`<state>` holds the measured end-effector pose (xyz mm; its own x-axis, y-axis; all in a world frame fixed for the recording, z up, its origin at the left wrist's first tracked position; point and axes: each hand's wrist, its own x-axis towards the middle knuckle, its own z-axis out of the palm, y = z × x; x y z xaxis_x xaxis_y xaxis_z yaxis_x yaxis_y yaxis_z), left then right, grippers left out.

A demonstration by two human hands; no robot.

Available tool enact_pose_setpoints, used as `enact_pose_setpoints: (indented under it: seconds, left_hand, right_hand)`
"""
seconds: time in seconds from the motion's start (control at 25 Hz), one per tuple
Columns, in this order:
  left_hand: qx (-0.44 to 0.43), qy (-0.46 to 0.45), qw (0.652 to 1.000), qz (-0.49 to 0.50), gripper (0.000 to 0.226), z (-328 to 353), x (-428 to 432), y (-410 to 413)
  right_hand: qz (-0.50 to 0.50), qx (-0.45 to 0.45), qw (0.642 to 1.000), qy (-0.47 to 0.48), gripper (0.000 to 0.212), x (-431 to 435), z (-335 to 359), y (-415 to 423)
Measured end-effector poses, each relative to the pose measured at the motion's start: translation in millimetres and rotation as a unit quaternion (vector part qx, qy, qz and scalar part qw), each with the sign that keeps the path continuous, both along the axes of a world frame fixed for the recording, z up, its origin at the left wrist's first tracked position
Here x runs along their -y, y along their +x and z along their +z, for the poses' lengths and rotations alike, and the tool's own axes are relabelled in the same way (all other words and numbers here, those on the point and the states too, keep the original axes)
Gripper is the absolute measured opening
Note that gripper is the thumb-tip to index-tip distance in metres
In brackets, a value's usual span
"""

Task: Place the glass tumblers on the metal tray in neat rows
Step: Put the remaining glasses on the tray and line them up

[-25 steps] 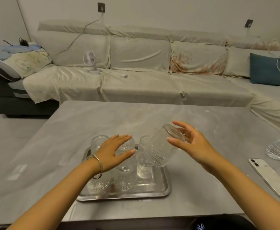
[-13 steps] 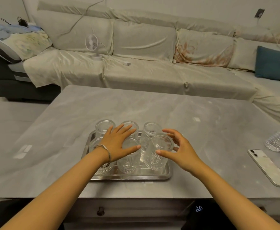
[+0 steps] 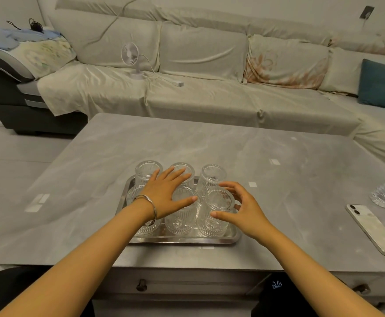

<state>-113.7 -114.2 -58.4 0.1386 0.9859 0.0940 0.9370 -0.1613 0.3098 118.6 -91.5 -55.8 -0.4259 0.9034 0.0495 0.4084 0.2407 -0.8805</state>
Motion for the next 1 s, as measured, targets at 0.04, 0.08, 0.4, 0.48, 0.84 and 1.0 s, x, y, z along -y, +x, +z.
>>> enact_pose_setpoints:
  seconds: [0.04, 0.08, 0.4, 0.48, 0.84, 1.0]
  left_hand:
    - [0.001, 0.000, 1.000, -0.001, 0.072, 0, 0, 0]
    - [0.002, -0.001, 1.000, -0.001, 0.072, 0, 0, 0]
    - [0.014, -0.010, 1.000, 0.004, 0.075, 3, 0, 1]
    - [0.042, -0.007, 0.999, 0.004, 0.078, 7, 2, 0]
    - [0.128, 0.025, 0.988, 0.082, 0.129, 4, 34, -53]
    - [0.247, -0.008, 0.965, 0.089, 0.139, -15, 51, -62]
  right_hand:
    - [0.002, 0.000, 1.000, 0.002, 0.069, 0, -1, 0]
    - [0.004, 0.000, 1.000, 0.004, 0.069, 0, -1, -1]
    - [0.012, -0.005, 1.000, 0.013, 0.069, 0, -5, -3]
    - [0.017, 0.002, 1.000, 0.023, 0.070, 1, -8, -3]
    - [0.027, 0.071, 0.997, 0.032, 0.128, -3, -29, 6]
    - [0.048, 0.101, 0.994, -0.005, 0.131, -11, -40, 9]
